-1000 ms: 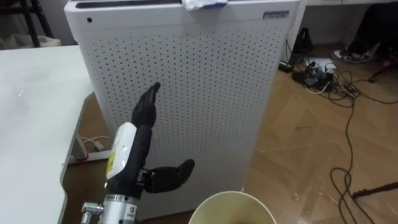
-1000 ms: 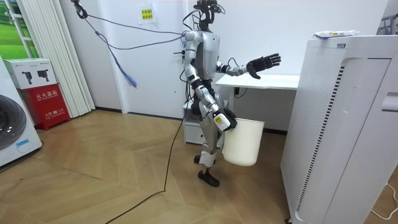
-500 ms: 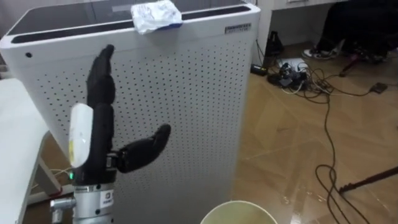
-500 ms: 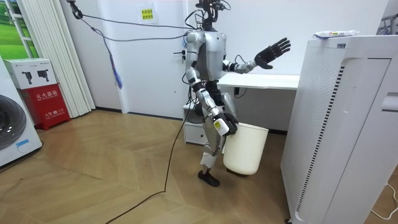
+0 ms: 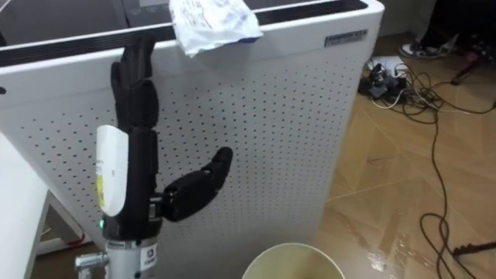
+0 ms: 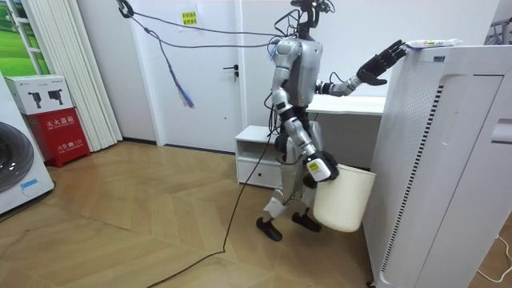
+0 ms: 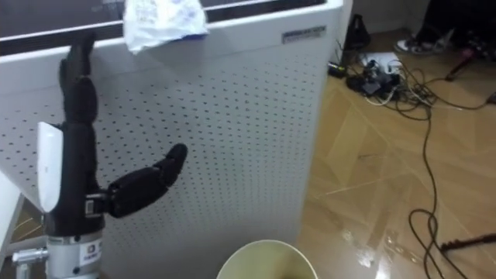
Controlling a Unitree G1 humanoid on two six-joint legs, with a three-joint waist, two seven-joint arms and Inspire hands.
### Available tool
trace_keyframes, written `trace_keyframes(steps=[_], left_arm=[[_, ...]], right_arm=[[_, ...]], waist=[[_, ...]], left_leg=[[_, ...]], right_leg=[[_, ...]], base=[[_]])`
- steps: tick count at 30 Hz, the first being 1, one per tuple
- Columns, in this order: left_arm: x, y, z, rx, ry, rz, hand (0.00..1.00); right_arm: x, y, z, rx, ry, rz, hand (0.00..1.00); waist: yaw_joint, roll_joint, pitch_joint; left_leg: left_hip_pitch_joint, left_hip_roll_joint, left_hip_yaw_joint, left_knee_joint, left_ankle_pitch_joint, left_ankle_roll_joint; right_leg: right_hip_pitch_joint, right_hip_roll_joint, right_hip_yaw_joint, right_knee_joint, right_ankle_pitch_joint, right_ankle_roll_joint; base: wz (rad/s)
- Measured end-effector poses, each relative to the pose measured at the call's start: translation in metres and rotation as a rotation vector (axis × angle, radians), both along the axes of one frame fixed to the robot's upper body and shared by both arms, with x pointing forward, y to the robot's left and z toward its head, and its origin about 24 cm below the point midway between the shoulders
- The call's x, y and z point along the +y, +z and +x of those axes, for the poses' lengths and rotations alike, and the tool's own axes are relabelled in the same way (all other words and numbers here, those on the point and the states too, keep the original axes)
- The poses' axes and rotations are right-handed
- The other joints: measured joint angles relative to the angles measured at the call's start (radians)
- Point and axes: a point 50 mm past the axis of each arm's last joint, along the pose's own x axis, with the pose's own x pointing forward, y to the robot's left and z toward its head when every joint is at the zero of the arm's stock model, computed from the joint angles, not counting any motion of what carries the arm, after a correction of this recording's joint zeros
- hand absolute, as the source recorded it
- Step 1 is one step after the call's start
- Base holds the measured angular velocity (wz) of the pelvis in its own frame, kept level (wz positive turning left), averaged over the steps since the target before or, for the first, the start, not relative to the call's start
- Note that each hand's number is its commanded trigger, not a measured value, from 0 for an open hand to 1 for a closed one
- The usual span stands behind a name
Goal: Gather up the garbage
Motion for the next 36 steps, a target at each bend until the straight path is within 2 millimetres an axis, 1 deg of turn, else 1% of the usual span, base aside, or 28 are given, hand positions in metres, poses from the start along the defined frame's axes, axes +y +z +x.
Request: trace_keyframes(steps=[1, 2, 4, 5, 6, 7, 8, 9, 10, 11, 12, 13, 14, 15, 17, 18, 19, 21, 23, 24, 25, 36], left_arm=[[-0.001, 0.000, -0.001, -0.003, -0.007, 0.006, 0.00], [-0.004, 0.000, -0.001, -0.008, -0.014, 0.028, 0.00], [-0.007, -0.002, -0.002, -0.007, -0.033, 0.052, 0.00], [-0.008, -0.002, -0.003, -0.010, -0.042, 0.060, 0.00], [-0.009, -0.001, -0.003, -0.018, -0.048, 0.067, 0.00], [-0.009, -0.001, -0.003, -0.023, -0.048, 0.068, 0.00], [-0.009, 0.000, -0.004, -0.030, -0.047, 0.066, 0.00], [-0.008, 0.000, -0.004, -0.033, -0.043, 0.065, 0.00], [-0.008, 0.000, -0.004, -0.032, -0.041, 0.066, 0.00], [-0.007, -0.001, -0.003, -0.026, -0.035, 0.069, 0.00], [-0.006, -0.001, -0.003, -0.026, -0.031, 0.073, 0.00], [-0.005, 0.000, -0.002, -0.028, -0.027, 0.078, 0.00], [-0.004, 0.000, -0.002, -0.029, -0.023, 0.093, 0.00], [-0.003, 0.000, -0.002, -0.028, -0.020, 0.107, 0.00], [-0.002, 0.000, -0.002, -0.029, -0.020, 0.122, 0.00], [-0.002, 0.001, -0.002, -0.036, -0.016, 0.127, 0.00], [-0.003, 0.003, -0.002, -0.042, -0.012, 0.128, 0.00], [0.000, 0.014, -0.002, -0.084, 0.013, 0.119, 0.00], [0.001, 0.023, -0.002, -0.125, 0.026, 0.112, 0.00], [0.004, 0.027, -0.002, -0.143, 0.040, 0.107, 0.00], [0.005, 0.030, -0.002, -0.156, 0.056, 0.099, 0.00], [0.006, 0.036, -0.004, -0.184, 0.089, 0.083, 0.00]], right_arm=[[0.000, 0.001, 0.002, -0.007, 0.001, 0.001, 1.00], [0.001, 0.003, 0.005, -0.019, 0.006, 0.004, 1.00], [0.004, 0.003, 0.006, -0.024, 0.015, 0.014, 1.00], [0.005, 0.004, 0.008, -0.028, 0.023, 0.022, 1.00], [0.007, 0.004, 0.009, -0.033, 0.031, 0.024, 1.00], [0.007, 0.004, 0.010, -0.033, 0.038, 0.024, 1.00], [0.009, 0.004, 0.010, -0.032, 0.053, 0.023, 1.00], [0.010, 0.004, 0.009, -0.027, 0.059, 0.024, 1.00], [0.010, 0.003, 0.008, -0.024, 0.058, 0.023, 1.00], [0.009, 0.002, 0.005, -0.014, 0.052, 0.021, 1.00], [0.008, -0.001, 0.000, 0.001, 0.049, 0.021, 1.00], [0.008, -0.001, 0.000, 0.005, 0.049, 0.019, 1.00], [0.008, -0.003, -0.002, 0.016, 0.052, 0.015, 1.00], [0.007, -0.004, -0.004, 0.028, 0.053, 0.014, 1.00], [0.007, -0.006, -0.005, 0.041, 0.055, 0.015, 1.00], [0.007, -0.006, -0.005, 0.043, 0.055, 0.016, 1.00], [0.007, -0.005, -0.004, 0.043, 0.056, 0.016, 1.00], [0.007, -0.005, -0.003, 0.038, 0.060, 0.012, 1.00], [0.007, -0.004, -0.002, 0.037, 0.060, 0.011, 1.00], [0.007, -0.004, -0.002, 0.035, 0.059, 0.012, 1.00], [0.007, -0.004, -0.001, 0.033, 0.059, 0.012, 1.00], [0.002, -0.003, -0.002, 0.033, 0.061, -0.003, 1.00]], waist=[[0.001, 0.001, 0.0003], [0.012, 0.003, 0.0006], [0.021, 0.005, 0.0013], [0.022, 0.010, 0.0047], [0.022, 0.018, 0.0096], [0.021, 0.022, 0.0115], [0.021, 0.032, 0.0148], [0.018, 0.037, 0.0127], [0.016, 0.039, 0.0121], [0.011, 0.044, 0.0096], [-0.002, 0.046, 0.0020], [0.000, 0.048, 0.0004], [0.001, 0.050, -0.0012], [0.002, 0.050, -0.0015], [0.010, 0.049, -0.0023], [0.018, 0.047, -0.0041], [0.017, 0.046, -0.0044], [0.017, 0.045, -0.0059], [0.017, 0.043, -0.0096], [0.019, 0.040, -0.0139], [0.018, 0.039, -0.0149], [0.018, 0.038, -0.0154]], left_leg=[[-0.001, -0.002, 0.001, 0.009, -0.006, 0.003], [-0.001, -0.003, 0.004, 0.025, -0.021, 0.010], [0.011, -0.003, 0.005, 0.028, -0.029, 0.018], [0.014, -0.002, 0.002, 0.028, -0.030, 0.021], [0.014, 0.000, -0.002, 0.026, -0.030, 0.022], [0.013, 0.001, -0.007, 0.024, -0.030, 0.023], [0.010, 0.001, -0.021, 0.018, -0.028, 0.025], [0.008, 0.001, -0.026, 0.004, -0.017, 0.024], [0.007, 0.001, -0.028, 0.000, -0.013, 0.024], [0.006, 0.000, -0.040, -0.001, -0.008, 0.020], [0.008, 0.002, -0.056, -0.009, -0.002, 0.012], [0.010, 0.003, -0.061, -0.016, 0.002, 0.007], [0.017, 0.008, -0.072, -0.031, 0.011, 0.002], [0.028, 0.014, -0.074, -0.047, 0.018, -0.001], [0.039, 0.022, -0.075, -0.061, 0.023, -0.006], [0.043, 0.024, -0.077, -0.067, 0.025, -0.009], [0.046, 0.025, -0.079, -0.069, 0.025, -0.009], [0.061, 0.028, -0.080, -0.085, 0.026, -0.011], [0.073, 0.029, -0.082, -0.098, 0.026, -0.012], [0.079, 0.029, -0.082, -0.105, 0.027, -0.012], [0.088, 0.029, -0.082, -0.110, 0.027, -0.013], [0.115, 0.028, -0.085, -0.149, 0.026, -0.018]], right_leg=[[-0.012, -0.004, 0.002, 0.029, 0.002, 0.003], [-0.028, -0.013, 0.001, 0.072, 0.009, 0.014], [-0.025, -0.016, -0.005, 0.088, 0.023, 0.028], [-0.026, -0.014, -0.010, 0.089, 0.034, 0.035], [-0.030, -0.010, -0.008, 0.085, 0.041, 0.036], [-0.030, -0.008, -0.007, 0.073, 0.037, 0.039], [-0.039, 0.003, 0.009, 0.013, 0.017, 0.038], [-0.068, 0.005, 0.012, -0.063, 0.012, 0.031], [-0.083, 0.005, 0.012, -0.106, 0.019, 0.030], [-0.106, 0.005, 0.006, -0.151, 0.092, 0.033], [-0.095, 0.013, -0.011, -0.179, 0.108, 0.029], [-0.087, 0.023, -0.017, -0.197, 0.113, 0.026], [-0.069, 0.037, -0.023, -0.231, 0.127, 0.022], [-0.049, 0.044, -0.030, -0.262, 0.140, 0.018], [-0.026, 0.055, -0.033, -0.296, 0.154, 0.012], [-0.016, 0.058, -0.034, -0.306, 0.157, 0.010], [-0.010, 0.060, -0.036, -0.314, 0.160, 0.009], [0.007, 0.065, -0.039, -0.341, 0.168, 0.006], [0.022, 0.068, -0.042, -0.365, 0.174, 0.006], [0.034, 0.068, -0.043, -0.375, 0.176, 0.005], [0.046, 0.070, -0.045, -0.387, 0.182, 0.004], [0.072, 0.072, -0.050, -0.421, 0.187, 0.001]], base=[[0.00], [-0.06], [-0.03], [-0.03], [-0.06], [-0.13], [-0.09], [0.00], [0.21], [0.41], [0.39], [0.27], [0.12], [0.12], [0.02], [0.00], [0.00], [0.00], [0.00], [0.00], [0.00], [0.00]])
